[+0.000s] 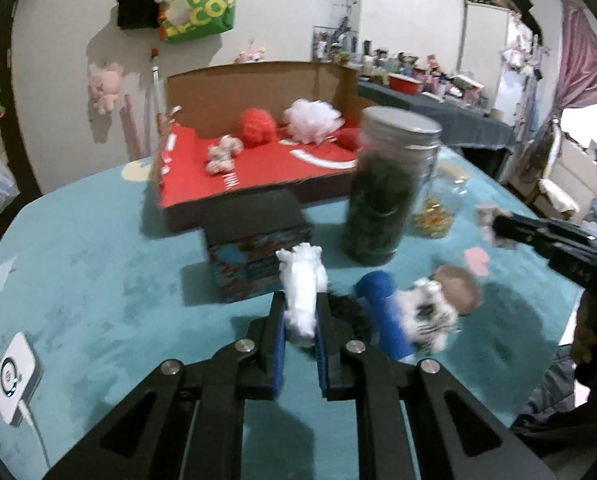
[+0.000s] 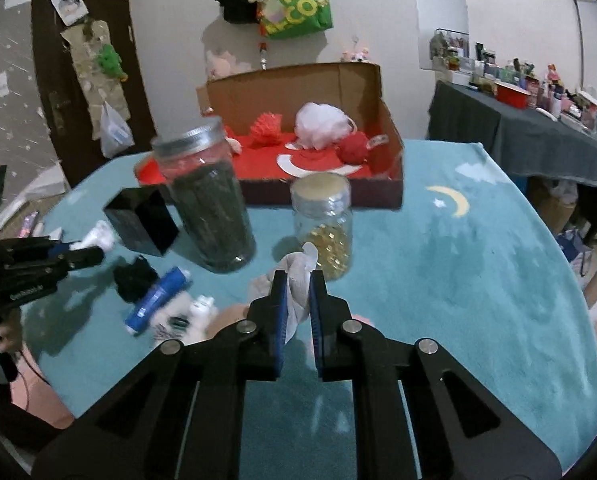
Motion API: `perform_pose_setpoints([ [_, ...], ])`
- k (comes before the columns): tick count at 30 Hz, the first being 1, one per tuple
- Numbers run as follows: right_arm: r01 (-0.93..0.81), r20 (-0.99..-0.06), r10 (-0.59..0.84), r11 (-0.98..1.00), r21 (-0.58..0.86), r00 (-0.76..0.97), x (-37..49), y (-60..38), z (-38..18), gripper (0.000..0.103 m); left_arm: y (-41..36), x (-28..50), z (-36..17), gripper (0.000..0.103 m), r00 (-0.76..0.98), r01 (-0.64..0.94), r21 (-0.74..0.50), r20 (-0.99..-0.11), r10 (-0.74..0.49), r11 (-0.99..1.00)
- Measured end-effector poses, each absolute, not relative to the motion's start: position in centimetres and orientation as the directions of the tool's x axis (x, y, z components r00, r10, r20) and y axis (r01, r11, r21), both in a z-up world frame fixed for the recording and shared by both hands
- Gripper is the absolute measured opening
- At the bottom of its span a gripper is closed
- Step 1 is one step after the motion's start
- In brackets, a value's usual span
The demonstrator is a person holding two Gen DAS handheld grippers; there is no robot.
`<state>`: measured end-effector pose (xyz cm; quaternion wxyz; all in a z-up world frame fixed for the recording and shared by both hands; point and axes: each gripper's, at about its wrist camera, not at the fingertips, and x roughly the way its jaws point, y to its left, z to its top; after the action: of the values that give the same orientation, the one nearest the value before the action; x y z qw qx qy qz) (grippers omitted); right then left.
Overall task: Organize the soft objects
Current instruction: 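Carry the white tissue and white cloth with both tools over the box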
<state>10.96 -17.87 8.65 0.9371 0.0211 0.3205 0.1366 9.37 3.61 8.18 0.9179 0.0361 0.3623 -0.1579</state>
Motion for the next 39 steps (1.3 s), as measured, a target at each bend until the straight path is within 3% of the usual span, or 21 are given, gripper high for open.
perform_pose_setpoints([
  [14,-0.371,-0.613,0.409,0.908,0.195,0.677,12.4,-14.6,7.6,0.01,-0.5,11.5,6.7,0.013,0.561,0.437,-0.216,-0.693,-0.452,0.873],
  [30,-0.403,-0.621,0.441,0.89,0.211,0.648,12.5,-13.8,7.4,0.01,-0.5,11.6,6.6,0.013,0.538,0.441,-0.234,-0.704,-0.464,0.867],
  [39,-0.367,-0.624,0.415,0.906,0.213,0.662,12.3,-15.4,7.5,0.01,3.0,11.4,7.2,0.013,0.575,0.363,-0.242,-0.702,-0.421,0.9],
])
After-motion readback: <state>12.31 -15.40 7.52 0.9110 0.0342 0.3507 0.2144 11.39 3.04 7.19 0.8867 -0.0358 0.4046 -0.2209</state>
